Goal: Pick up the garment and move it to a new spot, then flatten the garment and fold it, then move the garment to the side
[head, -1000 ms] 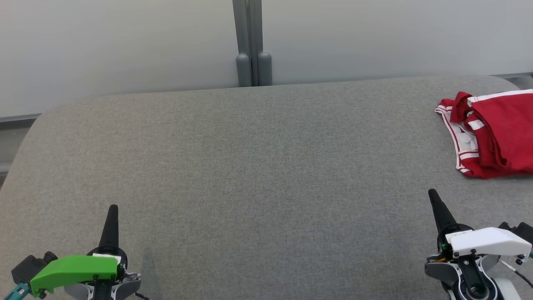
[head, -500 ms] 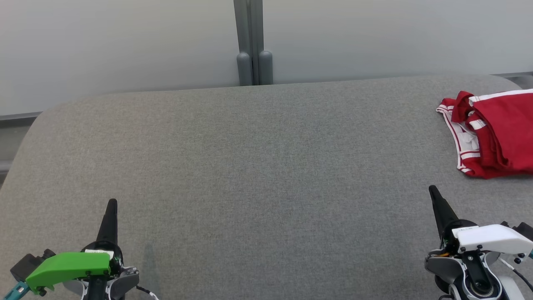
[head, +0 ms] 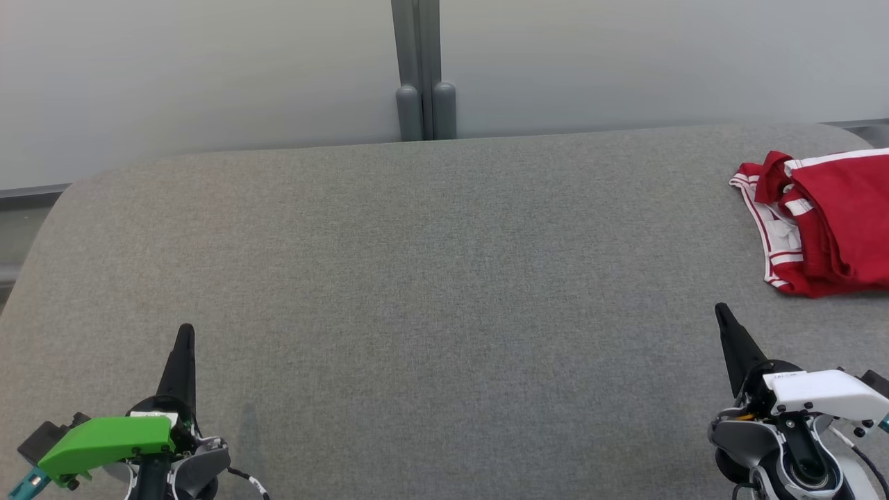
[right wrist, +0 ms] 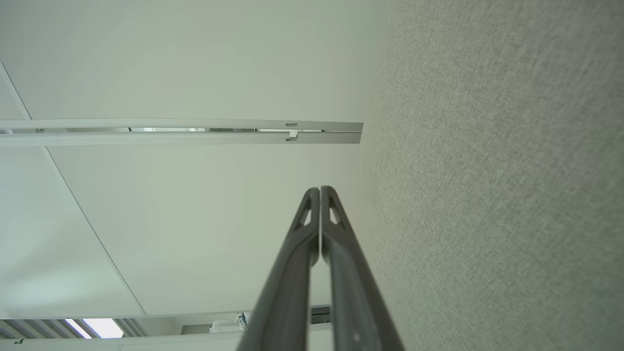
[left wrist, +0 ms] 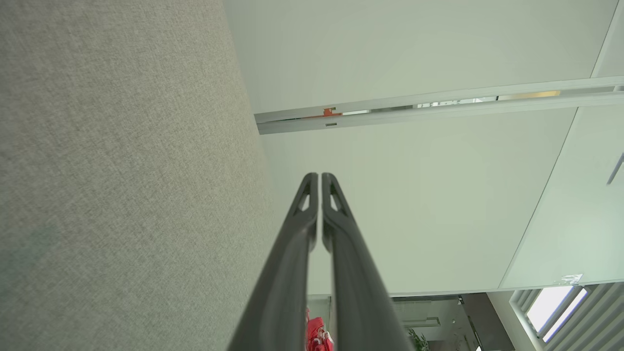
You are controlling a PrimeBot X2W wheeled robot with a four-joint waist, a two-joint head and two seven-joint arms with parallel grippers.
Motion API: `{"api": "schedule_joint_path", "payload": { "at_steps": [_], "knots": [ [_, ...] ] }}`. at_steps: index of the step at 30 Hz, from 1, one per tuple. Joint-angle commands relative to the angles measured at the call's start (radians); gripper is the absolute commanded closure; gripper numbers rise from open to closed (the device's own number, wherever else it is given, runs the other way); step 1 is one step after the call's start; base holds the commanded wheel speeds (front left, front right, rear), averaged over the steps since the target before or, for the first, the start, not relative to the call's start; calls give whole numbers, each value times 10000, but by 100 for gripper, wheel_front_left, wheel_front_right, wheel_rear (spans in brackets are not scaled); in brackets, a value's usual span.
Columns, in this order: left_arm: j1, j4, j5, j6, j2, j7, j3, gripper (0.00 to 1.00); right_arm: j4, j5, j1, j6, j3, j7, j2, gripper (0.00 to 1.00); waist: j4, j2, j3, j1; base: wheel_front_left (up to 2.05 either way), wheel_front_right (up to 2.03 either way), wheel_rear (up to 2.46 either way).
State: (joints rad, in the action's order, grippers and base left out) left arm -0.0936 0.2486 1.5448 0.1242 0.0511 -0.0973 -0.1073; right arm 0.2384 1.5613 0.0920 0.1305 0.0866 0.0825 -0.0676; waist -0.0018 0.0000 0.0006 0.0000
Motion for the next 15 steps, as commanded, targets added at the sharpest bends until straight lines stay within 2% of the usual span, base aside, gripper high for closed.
{"api": "schedule_joint_path", "payload": {
  "at_steps": [1, 9, 15],
  "knots": [
    [-174, -40, 172, 85, -4, -66, -59, 100, 29, 194, 145, 4, 47, 69, 27, 100, 3, 0, 3, 0, 0, 0, 0],
    [-228, -47, 724, 93, -11, -204, -97, 100, 71, 708, 208, 4, 126, 219, 57, 100, 18, 0, 24, 0, 0, 0, 0],
    [-210, -43, 687, 89, -10, -210, -94, 100, 71, 651, 185, 4, 138, 219, 62, 100, 18, 0, 25, 0, 0, 0, 0]
  ]
}}
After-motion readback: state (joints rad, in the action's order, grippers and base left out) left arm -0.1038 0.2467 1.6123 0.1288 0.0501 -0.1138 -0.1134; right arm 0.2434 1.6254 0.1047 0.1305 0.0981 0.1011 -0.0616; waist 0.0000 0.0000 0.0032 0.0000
